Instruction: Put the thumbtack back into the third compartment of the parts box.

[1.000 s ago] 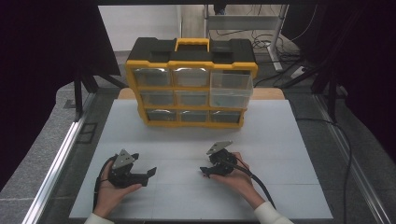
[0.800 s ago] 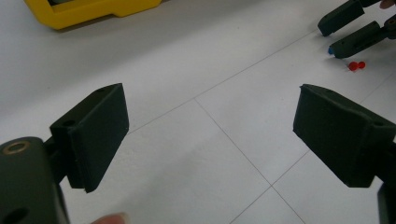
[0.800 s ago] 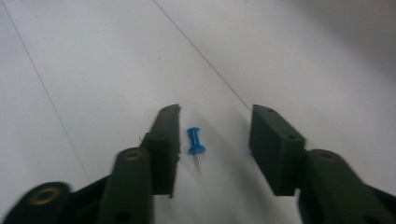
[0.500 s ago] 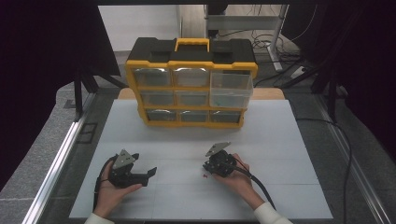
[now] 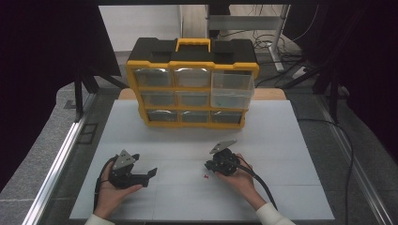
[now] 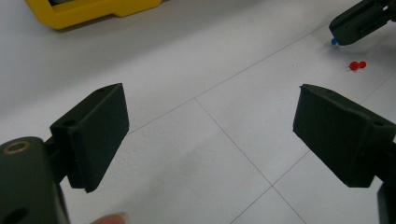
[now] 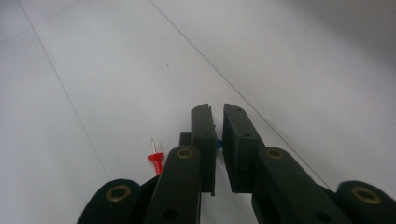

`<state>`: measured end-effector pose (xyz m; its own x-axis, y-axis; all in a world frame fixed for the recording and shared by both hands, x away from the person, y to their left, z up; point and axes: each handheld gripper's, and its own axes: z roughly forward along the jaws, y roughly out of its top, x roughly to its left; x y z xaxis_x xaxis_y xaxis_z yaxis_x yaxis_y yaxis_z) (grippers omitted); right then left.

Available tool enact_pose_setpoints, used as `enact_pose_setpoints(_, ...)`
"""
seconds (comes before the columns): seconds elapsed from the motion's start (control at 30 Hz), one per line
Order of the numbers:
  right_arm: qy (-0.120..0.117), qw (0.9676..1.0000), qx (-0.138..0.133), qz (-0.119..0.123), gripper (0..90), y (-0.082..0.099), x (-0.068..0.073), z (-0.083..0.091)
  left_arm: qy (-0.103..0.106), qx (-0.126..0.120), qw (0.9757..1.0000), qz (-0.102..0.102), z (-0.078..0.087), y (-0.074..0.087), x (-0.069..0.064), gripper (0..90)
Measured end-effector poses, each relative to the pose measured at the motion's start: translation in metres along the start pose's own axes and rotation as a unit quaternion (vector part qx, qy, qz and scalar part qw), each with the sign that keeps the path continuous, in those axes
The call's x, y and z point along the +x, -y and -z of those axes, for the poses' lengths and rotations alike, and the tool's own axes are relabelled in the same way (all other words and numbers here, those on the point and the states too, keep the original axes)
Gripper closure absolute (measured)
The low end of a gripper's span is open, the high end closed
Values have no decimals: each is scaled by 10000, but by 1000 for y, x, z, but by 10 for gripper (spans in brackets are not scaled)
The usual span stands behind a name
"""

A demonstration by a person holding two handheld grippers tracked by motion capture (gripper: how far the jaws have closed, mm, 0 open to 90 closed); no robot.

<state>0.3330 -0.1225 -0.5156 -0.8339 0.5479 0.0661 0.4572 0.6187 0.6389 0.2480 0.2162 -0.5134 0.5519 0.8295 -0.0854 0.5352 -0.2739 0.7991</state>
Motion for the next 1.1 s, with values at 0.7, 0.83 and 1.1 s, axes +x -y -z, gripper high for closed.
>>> enact_pose_setpoints(0.7,-205,9929,-1168,23,835,-33,9,72,-13,-17,10000,15,0,0,0,108)
enact_pose_setpoints(0.83,-209,9900,-1392,38,835,-40,10,86,-25,-20,10000,3,1,0,0,108)
enact_pose_setpoints(1.1,-199,9865,-1622,79,836,-52,9,104,-23,-40,10000,26,1,0,0,108)
